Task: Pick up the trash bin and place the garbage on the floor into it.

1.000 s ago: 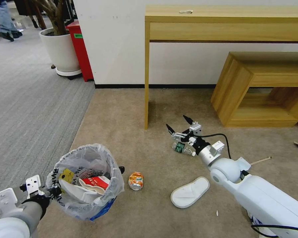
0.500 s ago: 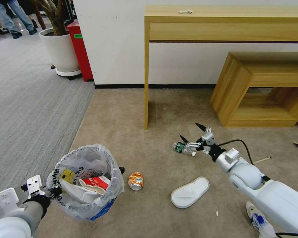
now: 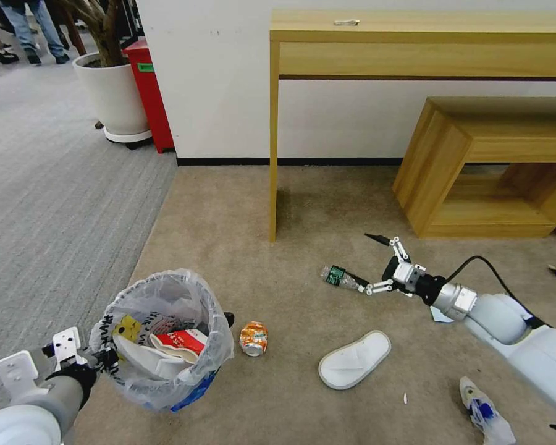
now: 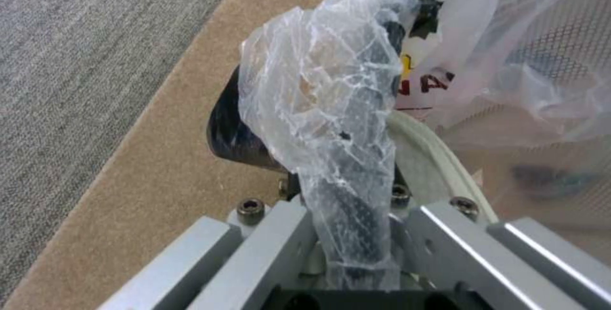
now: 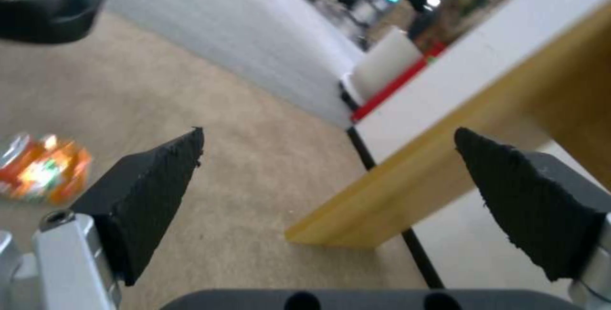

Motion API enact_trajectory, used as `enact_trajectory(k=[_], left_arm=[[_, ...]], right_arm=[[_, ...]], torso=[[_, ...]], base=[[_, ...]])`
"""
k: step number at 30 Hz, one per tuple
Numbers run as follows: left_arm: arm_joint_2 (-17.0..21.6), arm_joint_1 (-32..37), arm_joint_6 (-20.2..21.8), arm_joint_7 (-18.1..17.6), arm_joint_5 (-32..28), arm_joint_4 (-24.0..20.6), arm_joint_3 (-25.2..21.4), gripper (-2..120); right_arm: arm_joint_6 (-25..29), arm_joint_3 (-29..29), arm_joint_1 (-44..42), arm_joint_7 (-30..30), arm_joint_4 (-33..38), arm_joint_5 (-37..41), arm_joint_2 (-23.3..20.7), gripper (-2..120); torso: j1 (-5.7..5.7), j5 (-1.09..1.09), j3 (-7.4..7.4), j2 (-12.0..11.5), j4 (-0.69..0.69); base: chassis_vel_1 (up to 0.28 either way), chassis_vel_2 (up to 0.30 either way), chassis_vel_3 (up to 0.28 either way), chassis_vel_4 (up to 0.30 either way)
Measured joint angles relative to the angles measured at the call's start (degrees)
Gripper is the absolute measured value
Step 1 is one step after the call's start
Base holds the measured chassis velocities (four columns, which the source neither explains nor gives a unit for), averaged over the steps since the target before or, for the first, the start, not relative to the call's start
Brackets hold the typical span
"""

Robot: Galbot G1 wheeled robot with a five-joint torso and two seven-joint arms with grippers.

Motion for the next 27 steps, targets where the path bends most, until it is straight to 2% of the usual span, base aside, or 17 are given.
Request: enact_trajectory(k=[2,10,19,27], left_arm=[[-0.03,0.15,0.00,0.00,0.12,0.00,-0.01,0],[-0.36,-0.29,0.00,0.04,0.32,0.43,0.18,0],[-0.55,-0.83,0.00,0.05,0.62,1.08,0.58,0],[-0.66,-0.98,0.00,0.07,0.77,1.46,0.59,0]], right_arm=[[1.41,-0.12,1.45,-3.21,-1.01,-3.31,-0.50,100],[3.40,-1.35,3.15,-10.64,-2.24,-6.74,-2.27,100],[3.52,-4.43,4.03,-11.70,-3.45,-7.79,-4.87,100],[0.75,-9.71,4.17,-9.94,-4.16,-8.53,-8.05,100]], torso=[[0.00,-0.01,0.00,0.00,0.01],[0.00,-0.01,0.00,0.00,0.00],[0.00,0.00,0.00,0.00,0.00],[0.00,0.01,0.00,0.00,0.01]], base=[[0.000,0.000,0.000,0.000],[0.000,0.000,0.000,0.000],[0.000,0.000,0.000,0.000],[0.000,0.000,0.000,0.000]])
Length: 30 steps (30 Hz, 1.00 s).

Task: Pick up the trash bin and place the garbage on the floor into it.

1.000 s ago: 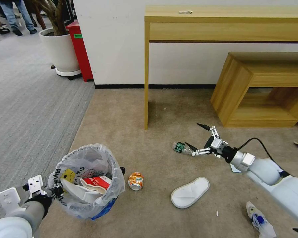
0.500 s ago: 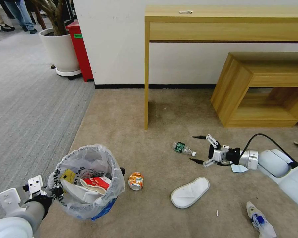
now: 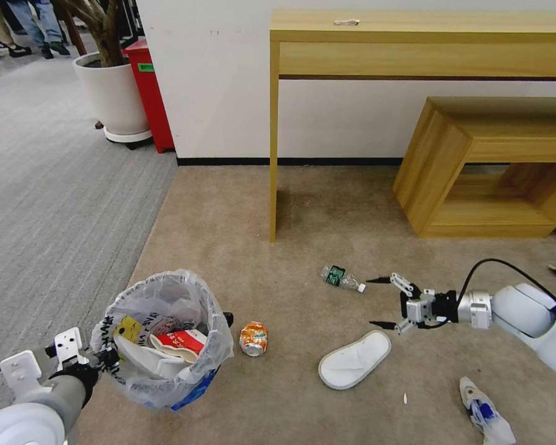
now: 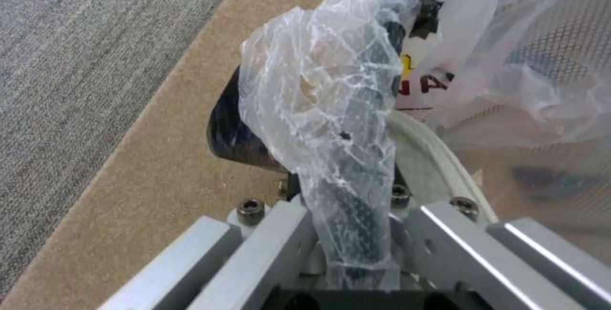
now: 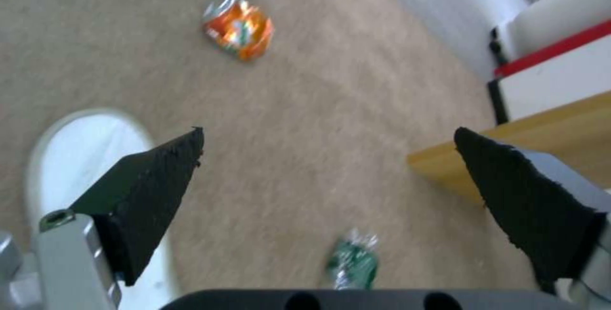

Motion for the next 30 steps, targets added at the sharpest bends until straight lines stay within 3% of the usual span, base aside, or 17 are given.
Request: enact_trajectory(k=[5,14,30], left_arm=[[-0.09,0.00,0.00,0.04,0.11,0.24,-0.02,0],[-0.56,-0.51,0.00,0.08,0.27,0.46,-0.16,0],[-1.51,-0.98,0.00,0.17,0.78,0.69,0.04,0]], right_arm=[[-1.86,-3.38,-0.59,1.14,0.18,-0.01,-2.43,100],[-2.97,-6.58,-1.22,3.10,-0.33,-0.94,-2.72,100],[-4.62,-12.88,1.53,6.44,-6.85,-1.84,2.65,100]], torso=[[0.00,-0.02,0.00,0.00,-0.02],[0.00,-0.01,0.00,0.00,-0.01],[0.00,-0.01,0.00,0.00,0.00]], base=[[0.000,0.000,0.000,0.000],[0.000,0.000,0.000,0.000],[0.000,0.000,0.000,0.000]])
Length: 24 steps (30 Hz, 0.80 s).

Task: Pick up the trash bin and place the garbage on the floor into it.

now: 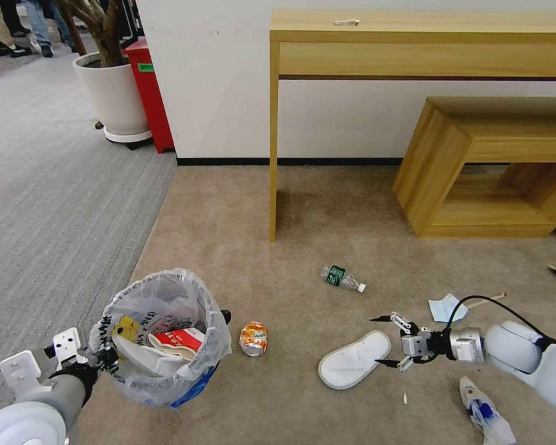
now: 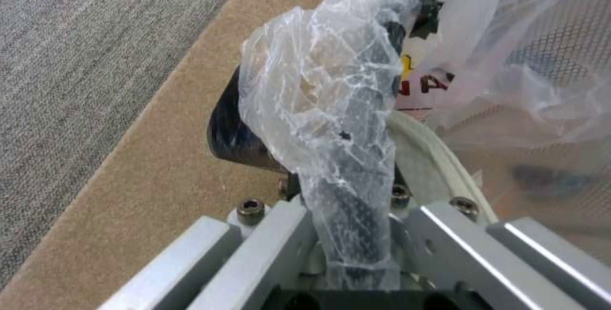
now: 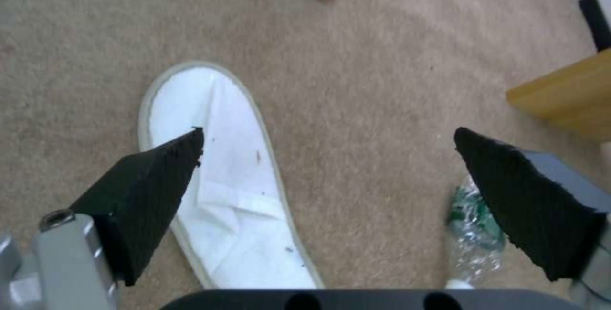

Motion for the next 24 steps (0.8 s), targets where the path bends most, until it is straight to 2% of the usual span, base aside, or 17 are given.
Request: enact_trajectory(k=[6,24], left_arm=[[0.10,0.11,0.00,0.03,0.00,0.00,-0.08,0],[0.04,-0.16,0.00,0.05,-0.27,0.03,-0.25,0]], right_arm=[[-0.09,-1.69,1.10,0.61,-4.15,-0.39,3.36,100],[0.49,-4.19,1.74,1.26,-11.29,-1.19,9.60,100]], torso=[[0.00,0.00,0.00,0.00,0.01],[0.00,0.00,0.00,0.00,0.00]], base=[[0.000,0.000,0.000,0.000],[0.000,0.000,0.000,0.000]])
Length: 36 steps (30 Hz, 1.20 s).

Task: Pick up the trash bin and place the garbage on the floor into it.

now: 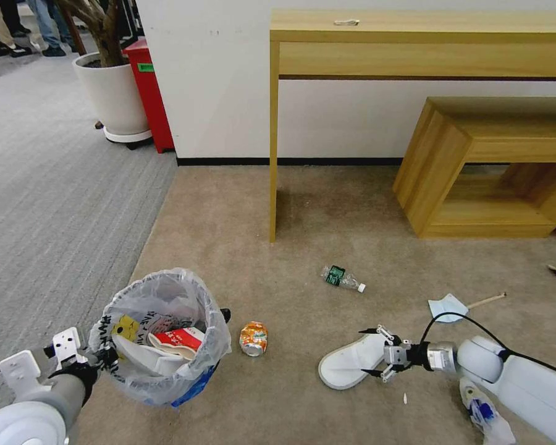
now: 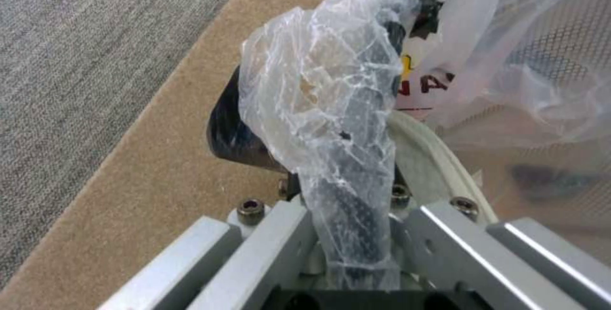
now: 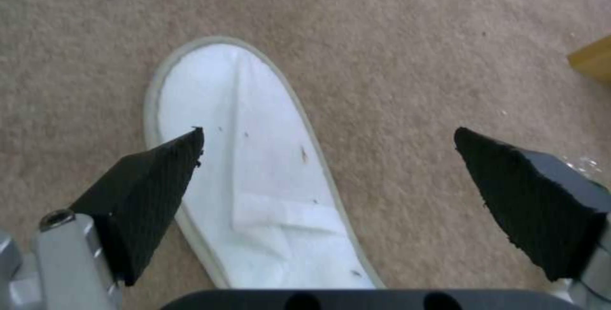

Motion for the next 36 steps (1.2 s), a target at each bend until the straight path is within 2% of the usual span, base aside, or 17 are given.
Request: enact_trajectory(k=[27,36], left_arm=[[0.52,-0.29,0.00,-0.03,-0.60,0.46,-0.25,0],[0.98,-0.26,0.00,-0.03,-1.06,0.33,-0.27,0]], right_arm=[[1.71,-1.01,2.65,-0.71,-11.11,-1.25,5.52,100],[2.35,-0.99,3.99,-0.62,-15.24,-1.67,8.76,100]], torso=[[0.00,0.00,0.00,0.00,0.00],[0.00,0.00,0.00,0.00,0.00]], base=[[0.000,0.000,0.000,0.000],[0.000,0.000,0.000,0.000]])
